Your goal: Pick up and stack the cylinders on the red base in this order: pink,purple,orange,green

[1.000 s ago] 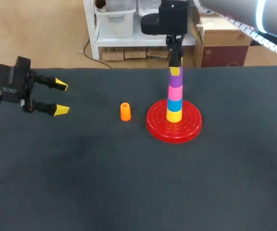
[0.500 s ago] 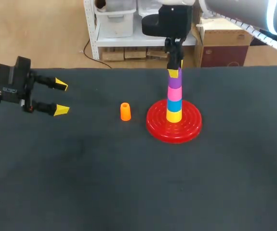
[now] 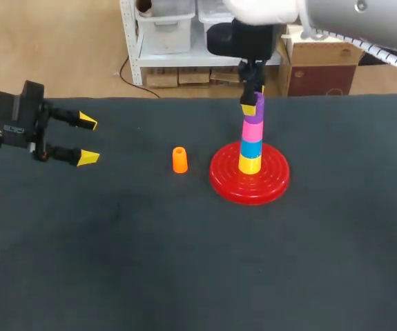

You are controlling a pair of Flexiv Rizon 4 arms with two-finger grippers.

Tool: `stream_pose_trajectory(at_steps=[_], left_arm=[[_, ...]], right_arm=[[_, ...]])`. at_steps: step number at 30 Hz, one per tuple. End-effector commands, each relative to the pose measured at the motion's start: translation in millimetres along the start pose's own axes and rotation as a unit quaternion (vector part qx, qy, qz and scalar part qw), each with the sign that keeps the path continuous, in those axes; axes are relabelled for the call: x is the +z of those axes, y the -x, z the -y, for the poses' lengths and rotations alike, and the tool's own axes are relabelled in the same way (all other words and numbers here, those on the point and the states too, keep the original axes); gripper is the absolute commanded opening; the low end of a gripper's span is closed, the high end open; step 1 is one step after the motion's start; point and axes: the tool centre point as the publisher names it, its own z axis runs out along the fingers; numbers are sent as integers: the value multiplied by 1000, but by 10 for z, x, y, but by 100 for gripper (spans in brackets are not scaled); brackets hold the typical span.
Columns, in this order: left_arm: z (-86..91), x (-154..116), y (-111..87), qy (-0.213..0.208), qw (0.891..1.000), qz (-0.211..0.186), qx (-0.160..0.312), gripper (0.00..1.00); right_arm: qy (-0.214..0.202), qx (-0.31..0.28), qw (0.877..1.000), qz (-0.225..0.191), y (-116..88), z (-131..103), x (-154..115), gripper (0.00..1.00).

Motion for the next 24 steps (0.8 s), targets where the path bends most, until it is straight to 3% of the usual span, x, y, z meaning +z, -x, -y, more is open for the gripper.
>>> stream_pose_trajectory(at_steps=[1, 5, 13, 24], left_arm=[[1, -1, -11, 0, 1000, 2, 1, 100], [1, -1, -11, 0, 1000, 2, 1, 100], [1, -1, -11, 0, 1000, 2, 1, 100], [1, -1, -11, 0, 1000, 2, 1, 100]], right_arm=[[-22, -15, 1000, 2, 122, -46, -229, 100], [-27, -46, 999, 13, 386, -14, -296, 100], [-4, -81, 996, 20, 830, -46, -107, 100], [38, -113, 993, -7, 1330, -261, 519, 100]])
